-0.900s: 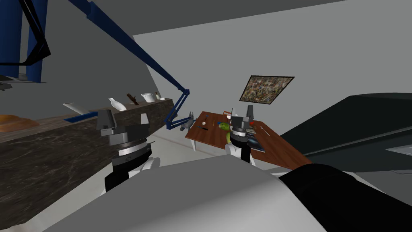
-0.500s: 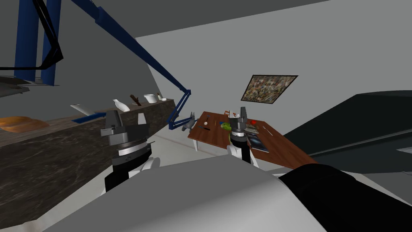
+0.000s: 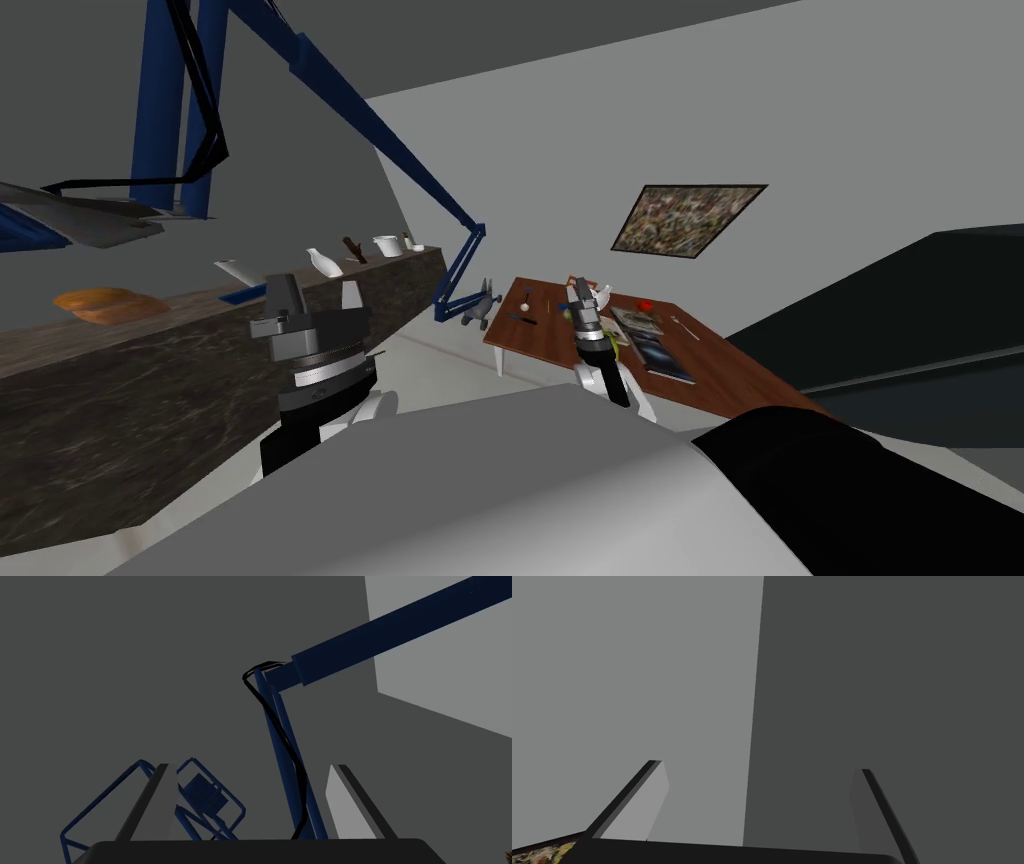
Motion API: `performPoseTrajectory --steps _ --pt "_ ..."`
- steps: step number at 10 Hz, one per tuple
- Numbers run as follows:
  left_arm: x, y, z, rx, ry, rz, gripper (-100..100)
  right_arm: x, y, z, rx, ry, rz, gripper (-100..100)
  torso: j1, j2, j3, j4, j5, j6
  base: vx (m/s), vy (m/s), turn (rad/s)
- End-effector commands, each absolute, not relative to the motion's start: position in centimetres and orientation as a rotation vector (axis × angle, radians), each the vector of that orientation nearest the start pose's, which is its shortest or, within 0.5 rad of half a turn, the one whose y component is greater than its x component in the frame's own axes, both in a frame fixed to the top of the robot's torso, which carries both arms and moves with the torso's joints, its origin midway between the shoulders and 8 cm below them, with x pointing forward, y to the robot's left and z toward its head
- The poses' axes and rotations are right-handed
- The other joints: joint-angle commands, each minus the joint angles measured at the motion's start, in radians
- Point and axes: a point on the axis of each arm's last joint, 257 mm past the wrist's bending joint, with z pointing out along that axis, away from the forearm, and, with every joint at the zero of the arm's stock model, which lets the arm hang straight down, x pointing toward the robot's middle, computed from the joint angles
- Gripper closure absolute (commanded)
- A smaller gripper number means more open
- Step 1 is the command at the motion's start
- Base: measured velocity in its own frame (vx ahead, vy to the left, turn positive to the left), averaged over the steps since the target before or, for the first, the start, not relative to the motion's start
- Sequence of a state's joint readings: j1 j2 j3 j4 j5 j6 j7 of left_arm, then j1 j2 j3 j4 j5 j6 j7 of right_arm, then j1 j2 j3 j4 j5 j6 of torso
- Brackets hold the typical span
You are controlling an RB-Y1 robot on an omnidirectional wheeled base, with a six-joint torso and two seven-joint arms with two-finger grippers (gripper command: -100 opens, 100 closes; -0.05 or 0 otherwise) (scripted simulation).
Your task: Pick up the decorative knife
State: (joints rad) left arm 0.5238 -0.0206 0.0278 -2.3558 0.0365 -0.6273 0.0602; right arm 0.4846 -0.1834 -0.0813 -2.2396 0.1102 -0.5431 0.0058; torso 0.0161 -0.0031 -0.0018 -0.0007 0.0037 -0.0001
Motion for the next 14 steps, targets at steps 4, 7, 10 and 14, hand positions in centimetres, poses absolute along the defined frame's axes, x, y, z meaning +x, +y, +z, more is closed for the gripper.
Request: performPoseTrajectory --steps 4,7,10,14 --pt "29.9 28.9 7.2 -0.556 0.433 -1.38 0 36.9 -30.1 -4.9 0.388 1.032 0.905 -100 -0.003 0.0 0.0 0.0 -0.001 0.0 0.048 0.196 0.061" --pt "29.9 28.9 7.2 -0.556 0.433 -1.38 0 37.4 -31.4 -7.5 0.376 1.11 0.815 -100 -0.006 0.001 0.0 0.0 -0.001 0.0 0.037 0.138 0.045" --pt "29.9 28.9 7.2 -0.556 0.433 -1.38 0 37.7 -34.0 -11.6 0.345 1.241 0.649 -100 -0.008 0.001 0.001 0.0 -0.001 0.0 0.041 0.138 0.073" --pt "29.9 28.9 7.2 -0.556 0.433 -1.38 0 37.4 -37.5 -16.7 0.321 1.384 0.475 -100 -0.006 -0.001 -0.001 0.0 -0.001 0.0 0.065 0.134 0.099"
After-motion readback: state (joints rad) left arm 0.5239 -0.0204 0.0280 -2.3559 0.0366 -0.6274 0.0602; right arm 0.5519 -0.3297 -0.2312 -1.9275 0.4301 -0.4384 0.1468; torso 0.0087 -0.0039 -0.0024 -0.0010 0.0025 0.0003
